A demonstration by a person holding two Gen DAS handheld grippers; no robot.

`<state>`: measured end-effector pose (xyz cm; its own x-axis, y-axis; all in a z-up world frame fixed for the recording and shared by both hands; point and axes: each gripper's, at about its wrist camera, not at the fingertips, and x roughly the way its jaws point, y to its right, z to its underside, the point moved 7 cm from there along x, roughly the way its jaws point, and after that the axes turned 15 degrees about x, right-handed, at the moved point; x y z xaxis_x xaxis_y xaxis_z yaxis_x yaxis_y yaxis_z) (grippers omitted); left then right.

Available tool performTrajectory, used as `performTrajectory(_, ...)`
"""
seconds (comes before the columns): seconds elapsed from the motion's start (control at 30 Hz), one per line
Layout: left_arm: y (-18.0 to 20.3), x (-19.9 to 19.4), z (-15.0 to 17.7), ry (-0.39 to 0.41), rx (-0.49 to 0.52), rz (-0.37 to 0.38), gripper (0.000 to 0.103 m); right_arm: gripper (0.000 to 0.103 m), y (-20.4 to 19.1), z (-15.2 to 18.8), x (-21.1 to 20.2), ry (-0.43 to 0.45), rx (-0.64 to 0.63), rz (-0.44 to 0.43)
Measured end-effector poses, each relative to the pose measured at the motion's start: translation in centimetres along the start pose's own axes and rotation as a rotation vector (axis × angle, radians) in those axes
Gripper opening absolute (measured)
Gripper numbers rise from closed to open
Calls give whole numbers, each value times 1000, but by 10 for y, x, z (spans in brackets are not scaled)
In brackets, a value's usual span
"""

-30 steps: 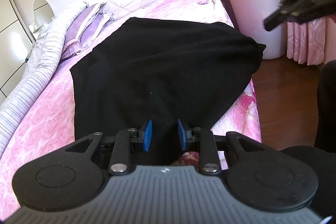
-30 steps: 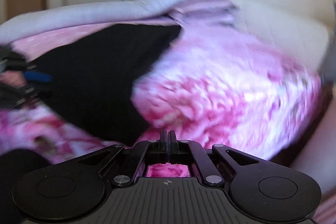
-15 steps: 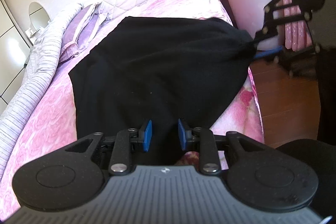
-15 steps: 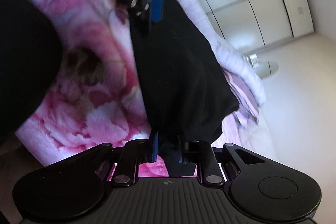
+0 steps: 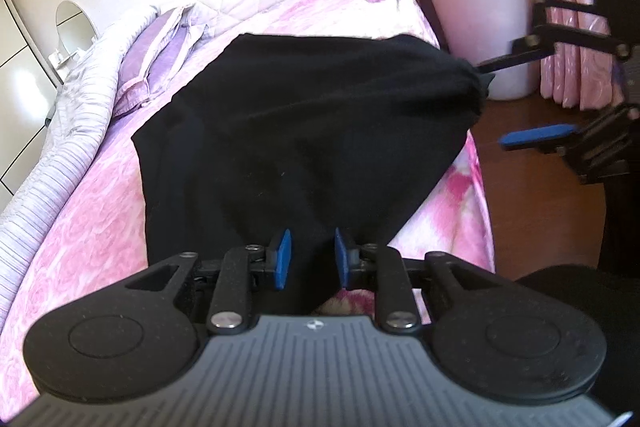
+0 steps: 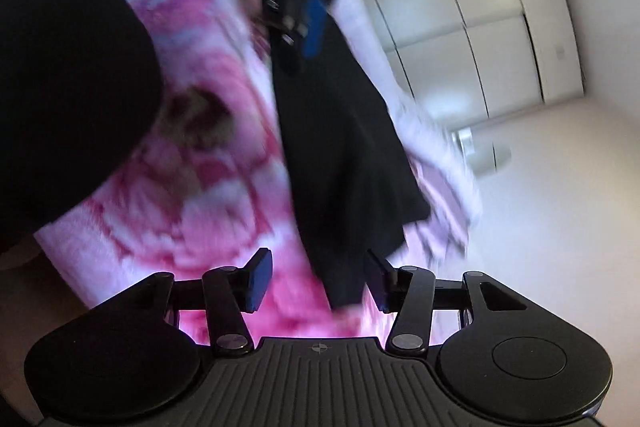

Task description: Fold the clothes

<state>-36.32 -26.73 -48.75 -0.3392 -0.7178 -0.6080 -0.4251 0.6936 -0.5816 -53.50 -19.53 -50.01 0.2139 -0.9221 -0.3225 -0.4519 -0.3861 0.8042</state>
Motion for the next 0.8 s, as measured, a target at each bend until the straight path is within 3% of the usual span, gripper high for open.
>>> performTrajectory(0.03,-1,1,1,-4,1,3,20,46,-1,-1,11,-22,-21,5)
performTrajectory(0.1,-2,4,2,-7,15,3,20,25,-3,-1,32,-63,-72,14)
performTrajectory(0.17,-2,5,4,-7,21,0,20,13,3,-1,38,-56,-40,-31)
performTrajectory(0.33,-4,6,6,-8,2,-13,20,0,39,28,43,-119,70,-39)
performTrajectory(0.47,-7,5,7,-9,-33,-19,20,1,60,15,16,-95,316,-75)
performTrajectory(0.57,-5,-1,1,-16,-36,-20,19,12,89,19,-2,-128,731,-162)
performTrajectory(0.67,4,-4,-11,14,-14,8,19,19,106,25,-16,-96,1065,-256)
performTrajectory(0.8,8,7,-15,2,-4,7,19,19,115,22,-14,-62,1224,-324)
